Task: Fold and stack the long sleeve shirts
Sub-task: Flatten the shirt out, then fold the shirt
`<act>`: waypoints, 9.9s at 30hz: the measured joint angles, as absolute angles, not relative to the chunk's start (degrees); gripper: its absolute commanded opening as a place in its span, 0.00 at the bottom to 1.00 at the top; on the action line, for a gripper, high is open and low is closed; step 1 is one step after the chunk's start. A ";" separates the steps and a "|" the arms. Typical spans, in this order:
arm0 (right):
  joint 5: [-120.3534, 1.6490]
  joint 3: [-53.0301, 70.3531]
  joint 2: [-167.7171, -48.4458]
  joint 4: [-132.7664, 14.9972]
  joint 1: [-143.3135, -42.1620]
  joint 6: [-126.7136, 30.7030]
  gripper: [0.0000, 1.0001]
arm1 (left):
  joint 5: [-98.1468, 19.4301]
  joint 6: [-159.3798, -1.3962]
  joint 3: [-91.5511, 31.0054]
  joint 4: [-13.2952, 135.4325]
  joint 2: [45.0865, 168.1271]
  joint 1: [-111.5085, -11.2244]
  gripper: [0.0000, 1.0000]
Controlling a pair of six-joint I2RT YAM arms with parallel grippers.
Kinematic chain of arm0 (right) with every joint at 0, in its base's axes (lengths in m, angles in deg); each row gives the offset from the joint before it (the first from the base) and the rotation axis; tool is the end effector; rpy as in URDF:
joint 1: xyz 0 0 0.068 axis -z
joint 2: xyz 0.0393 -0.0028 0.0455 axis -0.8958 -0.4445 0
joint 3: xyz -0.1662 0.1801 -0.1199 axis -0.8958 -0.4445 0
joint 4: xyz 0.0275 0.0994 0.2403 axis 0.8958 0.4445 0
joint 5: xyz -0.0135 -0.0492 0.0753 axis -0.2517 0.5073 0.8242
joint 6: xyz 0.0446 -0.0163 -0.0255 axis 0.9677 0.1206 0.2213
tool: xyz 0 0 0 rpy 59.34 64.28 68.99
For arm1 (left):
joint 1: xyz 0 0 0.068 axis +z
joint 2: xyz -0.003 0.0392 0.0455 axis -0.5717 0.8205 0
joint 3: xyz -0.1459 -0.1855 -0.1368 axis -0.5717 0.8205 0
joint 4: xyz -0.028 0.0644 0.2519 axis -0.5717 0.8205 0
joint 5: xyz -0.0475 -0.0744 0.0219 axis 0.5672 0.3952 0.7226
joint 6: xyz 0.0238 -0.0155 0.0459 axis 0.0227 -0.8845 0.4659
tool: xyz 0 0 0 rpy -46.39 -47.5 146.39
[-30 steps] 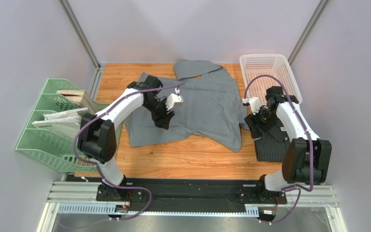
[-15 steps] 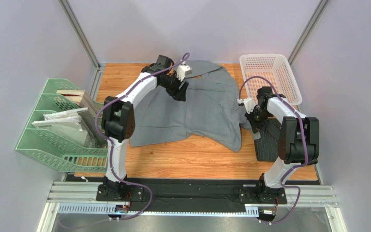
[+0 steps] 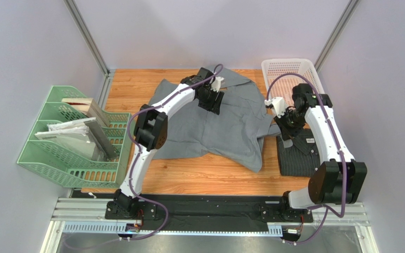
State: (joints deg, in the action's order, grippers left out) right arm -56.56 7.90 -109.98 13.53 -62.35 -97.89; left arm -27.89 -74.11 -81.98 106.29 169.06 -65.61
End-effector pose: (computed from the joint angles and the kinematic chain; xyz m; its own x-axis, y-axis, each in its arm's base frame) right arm 0.2556 0.0008 0.2927 -0.7172 -0.6560 -0.2351 -0.6792 0.7335 0.0251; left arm 0.4462 -0.2793 0.1993 -0.7775 0.3614 -0.5146 0.5694 0.7518 -0.3325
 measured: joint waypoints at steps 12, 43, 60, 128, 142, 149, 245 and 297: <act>-59.92 2.08 -97.24 18.08 -60.06 -111.48 0.00 | -40.22 -77.69 -79.18 108.32 169.24 -64.25 0.55; -37.50 36.03 -126.72 17.36 -66.14 -90.20 0.00 | -4.00 -59.88 -45.37 87.84 139.60 -75.20 0.91; -38.15 37.08 -127.14 15.33 -66.94 -86.09 0.00 | -15.83 -77.47 -45.94 75.49 147.12 -82.33 0.65; -46.68 -2.90 -72.32 -31.71 -117.59 -84.16 0.00 | -14.08 -55.33 -41.39 107.25 129.02 -56.41 0.51; -54.48 -15.66 -73.76 -14.55 -112.21 -86.94 0.00 | -39.11 -42.33 -33.89 118.22 137.74 -49.04 0.22; -36.91 -9.26 -79.84 -9.02 -113.46 -99.77 0.02 | -39.83 -42.74 -23.99 121.61 136.19 -48.84 0.22; -40.91 -12.63 -116.65 2.58 -78.64 -112.27 0.39 | -26.15 -20.65 -6.18 126.26 111.80 -43.07 0.46; -41.78 -13.15 -116.17 1.27 -83.42 -103.62 0.00 | -44.22 -3.20 12.07 107.20 96.83 -51.01 0.00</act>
